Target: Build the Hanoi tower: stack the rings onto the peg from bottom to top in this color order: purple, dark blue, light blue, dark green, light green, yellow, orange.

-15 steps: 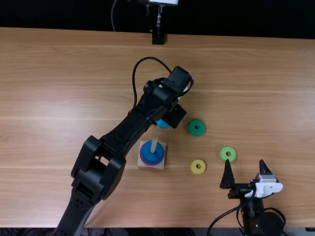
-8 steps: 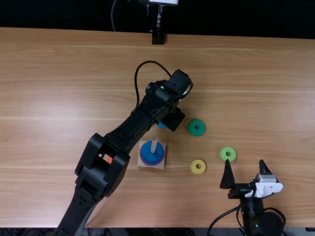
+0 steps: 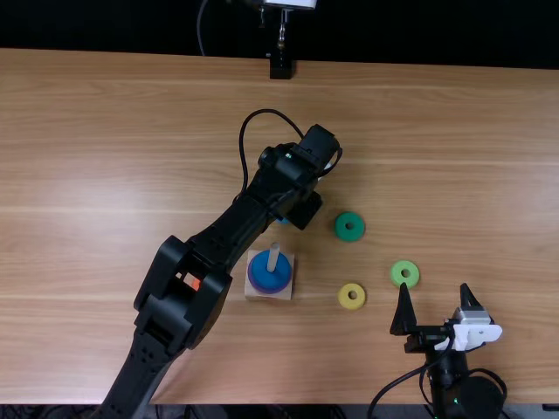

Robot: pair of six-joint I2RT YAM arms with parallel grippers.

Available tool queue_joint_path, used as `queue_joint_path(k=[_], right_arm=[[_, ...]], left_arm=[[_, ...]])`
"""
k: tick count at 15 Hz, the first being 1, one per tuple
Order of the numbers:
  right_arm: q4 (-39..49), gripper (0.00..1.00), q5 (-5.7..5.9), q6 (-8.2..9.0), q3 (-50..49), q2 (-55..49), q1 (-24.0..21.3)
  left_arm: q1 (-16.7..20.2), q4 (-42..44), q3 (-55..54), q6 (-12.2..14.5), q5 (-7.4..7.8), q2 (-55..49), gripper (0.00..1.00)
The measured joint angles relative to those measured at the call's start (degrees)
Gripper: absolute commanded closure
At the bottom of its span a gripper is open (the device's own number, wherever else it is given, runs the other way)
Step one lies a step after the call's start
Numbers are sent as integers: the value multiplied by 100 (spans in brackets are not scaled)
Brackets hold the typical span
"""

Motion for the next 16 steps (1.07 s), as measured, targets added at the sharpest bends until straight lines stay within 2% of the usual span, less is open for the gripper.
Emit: queue_joint_path(k=[3, 8, 13, 16], right_arm=[[0, 0, -2, 0, 0, 0, -2], [2, 0, 2, 0, 0, 0, -2], [0, 0, 2, 0, 0, 0, -2], [-2, 0, 0, 0, 0, 0, -2]], left_arm=[[-11, -33, 31, 0, -4, 0, 100], [0, -1342, 1137, -4, -4, -105, 100], [0, -1495, 872, -46, -7, -1130, 100], [0, -1453, 275, -282, -4, -2009, 100]])
